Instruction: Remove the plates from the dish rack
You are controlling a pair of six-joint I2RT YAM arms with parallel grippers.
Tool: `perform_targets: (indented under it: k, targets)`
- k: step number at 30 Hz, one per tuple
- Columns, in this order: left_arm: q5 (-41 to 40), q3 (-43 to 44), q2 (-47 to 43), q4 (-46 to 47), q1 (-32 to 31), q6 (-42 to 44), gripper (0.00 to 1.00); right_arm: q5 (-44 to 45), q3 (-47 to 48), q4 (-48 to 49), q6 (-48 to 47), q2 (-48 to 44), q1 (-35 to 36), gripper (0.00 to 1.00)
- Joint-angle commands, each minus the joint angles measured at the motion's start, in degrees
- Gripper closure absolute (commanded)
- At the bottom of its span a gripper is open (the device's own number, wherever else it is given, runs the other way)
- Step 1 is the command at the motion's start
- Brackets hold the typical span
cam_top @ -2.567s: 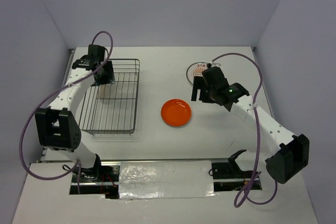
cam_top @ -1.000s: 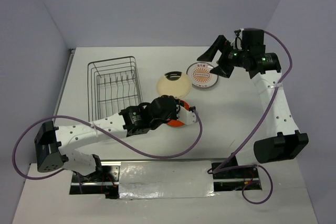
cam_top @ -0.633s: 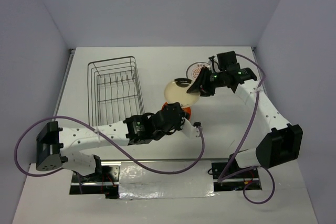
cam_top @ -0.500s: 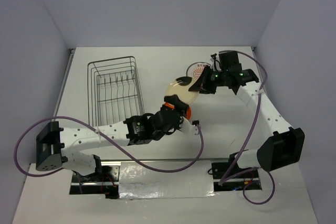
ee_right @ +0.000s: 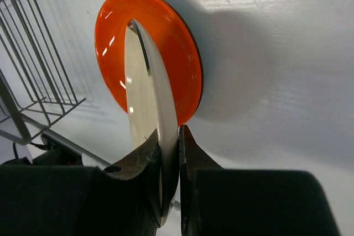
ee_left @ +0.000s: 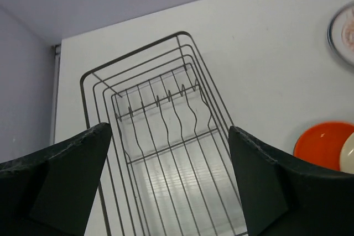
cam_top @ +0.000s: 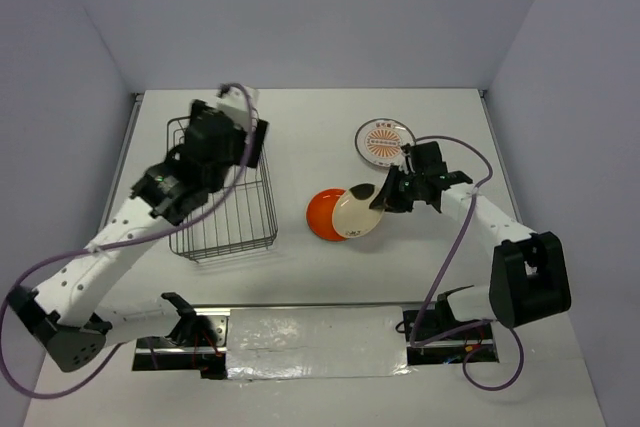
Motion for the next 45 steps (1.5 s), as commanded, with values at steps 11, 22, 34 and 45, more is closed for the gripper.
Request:
perform_targets:
  k: [11,22,34,45]
  targets:
    - [18.62,6.45,2.23,-21.09,19.43,-23.76,0.01,11.9,6.6,1.99,-5.08,15.17,12.66,0.37]
    - [15.62,7.14,3.28,-24.25,26.97,-25.17,0.0,35.76,17.59,-17.02,-1.19,2.64,18.21,0.21]
    - [11.5,11.11,-2.32,-26.36,31.47,-25.69,0.0,47.0,42.82,-38.63,-11.14,-16.18,17.77,0.0]
    - [0.52,-1.9,-14.02,-31.19,26.29,-27.8,0.01,51.39,41.68,-49.88,-7.72,-31.31,17.77,0.0]
